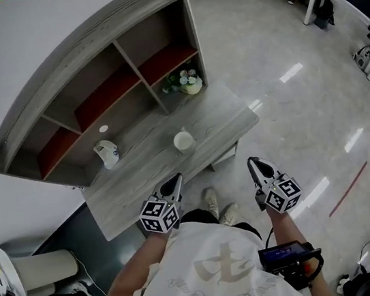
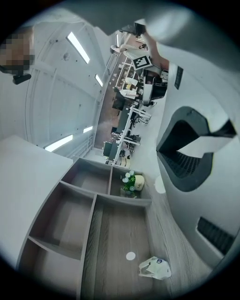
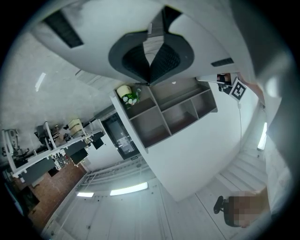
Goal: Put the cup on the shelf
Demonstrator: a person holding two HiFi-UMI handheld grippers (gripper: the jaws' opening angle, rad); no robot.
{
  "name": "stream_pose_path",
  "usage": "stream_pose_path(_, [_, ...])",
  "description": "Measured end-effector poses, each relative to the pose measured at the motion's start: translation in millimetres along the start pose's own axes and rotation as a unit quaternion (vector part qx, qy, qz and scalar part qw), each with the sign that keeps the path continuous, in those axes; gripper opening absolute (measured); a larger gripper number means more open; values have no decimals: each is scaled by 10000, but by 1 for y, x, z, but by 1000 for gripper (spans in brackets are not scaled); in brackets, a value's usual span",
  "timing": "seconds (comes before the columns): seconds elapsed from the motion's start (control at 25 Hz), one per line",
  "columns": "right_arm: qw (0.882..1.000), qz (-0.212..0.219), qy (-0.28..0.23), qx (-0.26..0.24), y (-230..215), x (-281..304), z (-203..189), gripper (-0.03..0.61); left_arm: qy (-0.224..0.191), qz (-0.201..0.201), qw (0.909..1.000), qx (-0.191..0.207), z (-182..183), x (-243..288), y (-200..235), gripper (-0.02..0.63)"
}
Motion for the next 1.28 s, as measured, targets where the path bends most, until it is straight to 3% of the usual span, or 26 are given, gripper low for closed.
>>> stream_pose_path(0.36, [9994,119,283,-154,-6,33,12,3,-36,-73,9999,-67,4,28,17,2])
stream_pose_path(0.92, [9966,204,604,-512,-8,132,31,3,-200,-8,9997,-122,26,68,101,2])
stream_pose_path(1.28, [9956,163,757,-535,-7,163,30,3,-7,-120,9997,-227,15,83,121,32])
Point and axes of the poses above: the fingertips, and each gripper's own axes: x forward along the fingers, y to its left, z out of its top, the point moved 1 cm from there along -x, backward along the fingers, and after that the axes turned 1 degree about -z, right-handed, at the moved point
